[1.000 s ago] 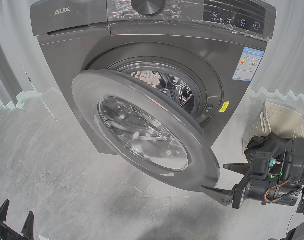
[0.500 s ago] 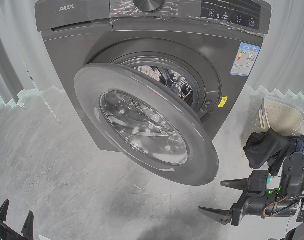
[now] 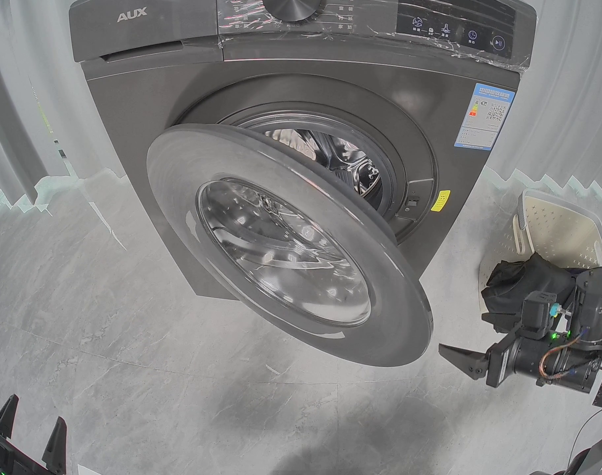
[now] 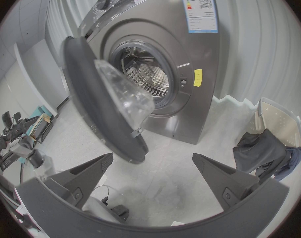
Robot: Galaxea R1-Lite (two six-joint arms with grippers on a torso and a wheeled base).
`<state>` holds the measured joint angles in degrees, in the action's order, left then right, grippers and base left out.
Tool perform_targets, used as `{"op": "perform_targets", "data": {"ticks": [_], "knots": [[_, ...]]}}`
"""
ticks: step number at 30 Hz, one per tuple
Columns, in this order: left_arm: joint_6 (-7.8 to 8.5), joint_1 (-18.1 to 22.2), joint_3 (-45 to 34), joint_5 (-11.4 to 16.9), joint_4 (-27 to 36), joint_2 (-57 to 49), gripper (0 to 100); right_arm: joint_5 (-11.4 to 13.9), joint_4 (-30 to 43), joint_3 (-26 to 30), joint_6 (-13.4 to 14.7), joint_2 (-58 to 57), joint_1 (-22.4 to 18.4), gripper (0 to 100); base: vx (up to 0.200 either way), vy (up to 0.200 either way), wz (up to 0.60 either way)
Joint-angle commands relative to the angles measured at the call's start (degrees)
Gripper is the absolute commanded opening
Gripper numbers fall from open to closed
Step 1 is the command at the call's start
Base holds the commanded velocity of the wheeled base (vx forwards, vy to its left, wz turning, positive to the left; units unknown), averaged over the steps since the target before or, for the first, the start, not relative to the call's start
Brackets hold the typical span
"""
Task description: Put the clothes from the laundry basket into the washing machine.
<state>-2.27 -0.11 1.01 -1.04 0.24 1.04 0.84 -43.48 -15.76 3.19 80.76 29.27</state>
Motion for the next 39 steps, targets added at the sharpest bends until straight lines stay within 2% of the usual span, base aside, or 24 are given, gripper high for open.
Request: {"op": "perform_targets", "data": {"ticks": [1, 5, 8, 13, 14, 15, 18, 20, 25, 26, 28, 30, 34, 39], "knots": [[-0.02, -0.1, -0.9, 0.0, 0.0, -0.8, 100, -0.2, -0.2, -3.7, -0.1, 4.3, -1.7, 100, 0.000, 0.000, 0.00], [-0.02, 0.0, -0.9, 0.0, 0.0, -0.8, 100, -0.4, -0.2, -8.2, 0.4, 9.6, -1.1, 100, 0.000, 0.000, 0.00], [-0.02, 0.0, -0.9, 0.0, 0.0, -0.8, 100, -0.4, -0.2, -9.1, 0.9, 10.9, -0.6, 100, 0.000, 0.000, 0.00], [-0.02, -0.1, -0.9, 0.0, 0.0, -0.8, 100, -0.4, -0.2, -8.1, 3.0, 10.7, 4.6, 100, 0.000, 0.000, 0.00], [-0.02, -0.1, -0.9, 0.0, 0.0, -0.8, 100, -0.4, -0.2, -8.1, 3.0, 10.7, 4.7, 100, 0.000, 0.000, 0.00], [-0.02, -0.1, -0.9, 0.0, 0.0, -0.8, 100, -0.4, -0.2, -7.1, 3.2, 10.3, 7.2, 100, 0.000, 0.000, 0.00], [-0.02, -0.1, -0.9, 0.0, 0.0, -0.9, 100, -0.5, -0.2, -6.4, 3.3, 8.6, 10.5, 100, 0.000, 0.000, 0.00], [-0.02, 0.0, -0.9, 0.0, 0.0, -0.8, 100, -0.7, -0.2, -6.6, 3.3, 8.0, 11.6, 100, 0.000, 0.000, 0.00], [-0.02, -0.1, -0.9, 0.0, 0.0, -0.8, 100, -4.0, -0.2, -8.8, 3.3, 8.5, 9.8, 100, 0.000, 0.000, 0.00], [-0.02, 0.0, -0.9, 0.0, 0.0, -0.8, 100, -5.1, 0.1, -9.8, 3.2, 9.1, 6.9, 100, 0.000, 0.000, 0.00], [-0.02, 0.0, -0.9, 0.0, 0.0, -0.8, 100, -5.4, -0.2, -11.1, 3.2, 10.8, 4.0, 100, 0.000, 0.000, 0.00], [-0.02, -0.1, -0.9, 0.0, 0.0, -0.8, 100, -5.5, -0.2, -12.4, 3.2, 12.9, 3.2, 100, 0.000, 0.000, 0.00], [-0.02, -0.1, -0.9, 0.0, 0.0, -0.8, 100, -5.5, -0.3, -12.7, 3.2, 15.6, 4.1, 100, 0.000, 0.000, 0.00], [-0.02, 0.0, -0.9, 0.0, 0.0, -0.8, 100, -5.2, -0.4, -12.7, 3.5, 16.6, 8.9, 100, 0.000, 0.000, 0.00]]}}
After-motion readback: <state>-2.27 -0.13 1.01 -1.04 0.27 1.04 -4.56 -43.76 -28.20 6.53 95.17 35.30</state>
